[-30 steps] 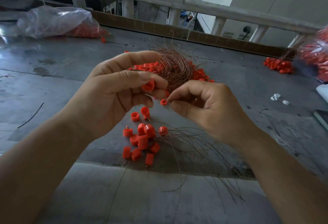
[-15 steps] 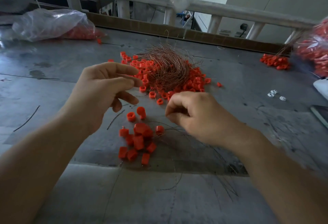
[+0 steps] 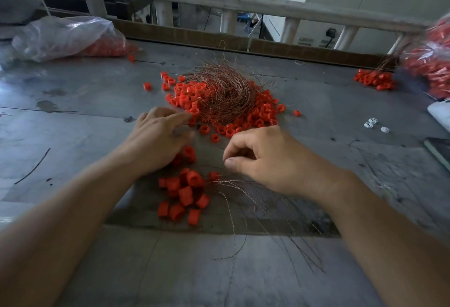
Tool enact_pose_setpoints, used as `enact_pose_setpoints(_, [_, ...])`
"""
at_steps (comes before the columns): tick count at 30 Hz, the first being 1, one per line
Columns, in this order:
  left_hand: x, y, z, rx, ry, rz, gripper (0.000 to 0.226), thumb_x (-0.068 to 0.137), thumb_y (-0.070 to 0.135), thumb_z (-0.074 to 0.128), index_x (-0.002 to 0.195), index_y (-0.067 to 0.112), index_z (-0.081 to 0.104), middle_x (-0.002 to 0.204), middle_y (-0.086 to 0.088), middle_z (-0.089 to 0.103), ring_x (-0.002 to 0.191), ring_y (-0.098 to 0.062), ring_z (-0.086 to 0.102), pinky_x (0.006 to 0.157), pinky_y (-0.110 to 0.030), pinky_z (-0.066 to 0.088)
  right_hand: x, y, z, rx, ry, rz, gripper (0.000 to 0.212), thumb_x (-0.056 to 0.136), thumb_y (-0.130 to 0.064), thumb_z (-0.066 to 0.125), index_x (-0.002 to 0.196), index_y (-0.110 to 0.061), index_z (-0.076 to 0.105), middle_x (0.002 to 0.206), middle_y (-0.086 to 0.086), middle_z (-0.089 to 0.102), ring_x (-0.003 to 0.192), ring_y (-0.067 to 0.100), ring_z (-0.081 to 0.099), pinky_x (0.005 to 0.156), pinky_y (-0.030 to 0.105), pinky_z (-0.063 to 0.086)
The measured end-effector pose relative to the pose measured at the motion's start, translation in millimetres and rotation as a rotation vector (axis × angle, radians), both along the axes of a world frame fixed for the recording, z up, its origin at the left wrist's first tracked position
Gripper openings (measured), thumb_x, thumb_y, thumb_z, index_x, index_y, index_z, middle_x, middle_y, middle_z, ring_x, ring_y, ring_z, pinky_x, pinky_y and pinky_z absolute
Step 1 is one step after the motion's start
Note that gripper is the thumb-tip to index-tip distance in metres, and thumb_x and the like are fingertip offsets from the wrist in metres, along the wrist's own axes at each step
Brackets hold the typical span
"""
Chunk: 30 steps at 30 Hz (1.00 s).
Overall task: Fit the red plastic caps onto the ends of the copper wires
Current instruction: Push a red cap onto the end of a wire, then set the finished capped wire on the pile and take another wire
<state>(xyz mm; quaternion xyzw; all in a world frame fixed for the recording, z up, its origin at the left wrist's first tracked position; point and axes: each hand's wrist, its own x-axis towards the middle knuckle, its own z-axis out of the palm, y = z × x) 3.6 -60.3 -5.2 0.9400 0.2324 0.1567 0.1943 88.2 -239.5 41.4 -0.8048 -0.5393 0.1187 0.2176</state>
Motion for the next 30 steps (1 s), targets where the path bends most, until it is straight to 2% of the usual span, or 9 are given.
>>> enact_pose_setpoints(3, [0, 1, -1, 0.06, 0.052, -0.022, 0.042, 0.09, 0.035, 0.049, 0.131, 0.032, 0.048, 0.137, -0.005, 0.042, 0.128, -0.025, 0.032, 0.102, -0.026, 0.015, 3, -1, -1, 0.013, -0.019, -0.033, 0.006, 0.085, -0.028, 0.061, 0.083, -0.025, 0.066, 0.072, -0.016, 0.058, 0.066, -0.003, 0.051, 0.06, 0.007, 0.037])
enact_pose_setpoints(8, [-6, -4, 5, 0.069, -0.101, -0.038, 0.024, 0.086, 0.019, 0.06, 0.109, 0.021, 0.066, 0.124, -0.006, 0.053, 0.119, -0.025, 0.043, 0.096, -0.031, 0.029, 11, 0, -2, 0.035, -0.039, -0.09, 0.008, 0.086, -0.029, 0.06, 0.082, -0.024, 0.066, 0.073, -0.017, 0.059, 0.071, -0.003, 0.054, 0.065, 0.009, 0.041])
enact_pose_setpoints(13, [-5, -6, 7, 0.078, -0.13, -0.04, 0.015, 0.084, 0.011, 0.061, 0.096, 0.011, 0.069, 0.12, -0.005, 0.058, 0.11, -0.022, 0.05, 0.084, -0.021, 0.028, 14, -2, 0, 0.057, -0.067, -0.111, 0.009, 0.086, -0.028, 0.06, 0.082, -0.023, 0.066, 0.071, -0.018, 0.057, 0.067, -0.006, 0.052, 0.06, 0.004, 0.041])
enact_pose_setpoints(16, [-5, -6, 7, 0.027, -0.158, -0.005, 0.024, 0.084, 0.012, 0.062, 0.107, 0.017, 0.062, 0.122, -0.004, 0.053, 0.103, -0.021, 0.05, 0.081, -0.025, 0.032, 16, -3, -1, 0.069, -0.06, -0.119, 0.009, 0.086, -0.027, 0.06, 0.081, -0.023, 0.066, 0.07, -0.018, 0.056, 0.066, -0.006, 0.052, 0.064, 0.002, 0.04])
enact_pose_setpoints(19, [-3, -5, 4, 0.038, -0.079, -0.008, 0.041, 0.088, 0.015, 0.058, 0.128, 0.02, 0.052, 0.135, -0.003, 0.047, 0.12, -0.023, 0.043, 0.094, -0.031, 0.032, 17, -3, -1, 0.079, -0.068, -0.127, 0.008, 0.086, -0.027, 0.06, 0.08, -0.024, 0.065, 0.07, -0.018, 0.056, 0.066, -0.006, 0.052, 0.061, 0.003, 0.041])
enact_pose_setpoints(21, [-2, -4, 3, 0.087, -0.045, -0.02, 0.038, 0.089, 0.015, 0.055, 0.126, 0.02, 0.055, 0.133, -0.003, 0.05, 0.124, -0.024, 0.039, 0.099, -0.031, 0.028, 18, -4, -1, 0.084, -0.079, -0.136, 0.008, 0.086, -0.028, 0.061, 0.08, -0.024, 0.066, 0.07, -0.017, 0.057, 0.067, -0.005, 0.053, 0.059, 0.006, 0.041])
enact_pose_setpoints(25, [-5, -5, 6, 0.119, -0.1, 0.001, 0.023, 0.084, 0.013, 0.062, 0.107, 0.017, 0.067, 0.113, -0.005, 0.062, 0.107, -0.024, 0.049, 0.084, -0.028, 0.031, 21, -4, -1, 0.096, -0.094, -0.154, 0.01, 0.085, -0.028, 0.061, 0.076, -0.026, 0.064, 0.07, -0.019, 0.056, 0.067, -0.005, 0.053, 0.062, 0.007, 0.04])
enact_pose_setpoints(27, [-6, -6, 7, 0.106, -0.125, 0.001, 0.016, 0.083, 0.013, 0.064, 0.098, 0.016, 0.068, 0.104, -0.004, 0.062, 0.095, -0.02, 0.049, 0.077, -0.025, 0.029, 22, -5, -1, 0.098, -0.101, -0.166, 0.014, 0.085, -0.027, 0.061, 0.072, -0.029, 0.059, 0.067, -0.02, 0.055, 0.066, -0.005, 0.052, 0.061, 0.007, 0.039])
enact_pose_setpoints(30, [-6, -5, 8, 0.087, -0.126, -0.003, 0.015, 0.083, 0.014, 0.064, 0.098, 0.015, 0.066, 0.1, -0.003, 0.061, 0.087, -0.012, 0.044, 0.075, -0.023, 0.029, 26, -5, 1, 0.11, -0.099, -0.204, 0.013, 0.085, -0.027, 0.061, 0.072, -0.027, 0.061, 0.069, -0.016, 0.058, 0.068, -0.001, 0.055, 0.064, 0.016, 0.045])
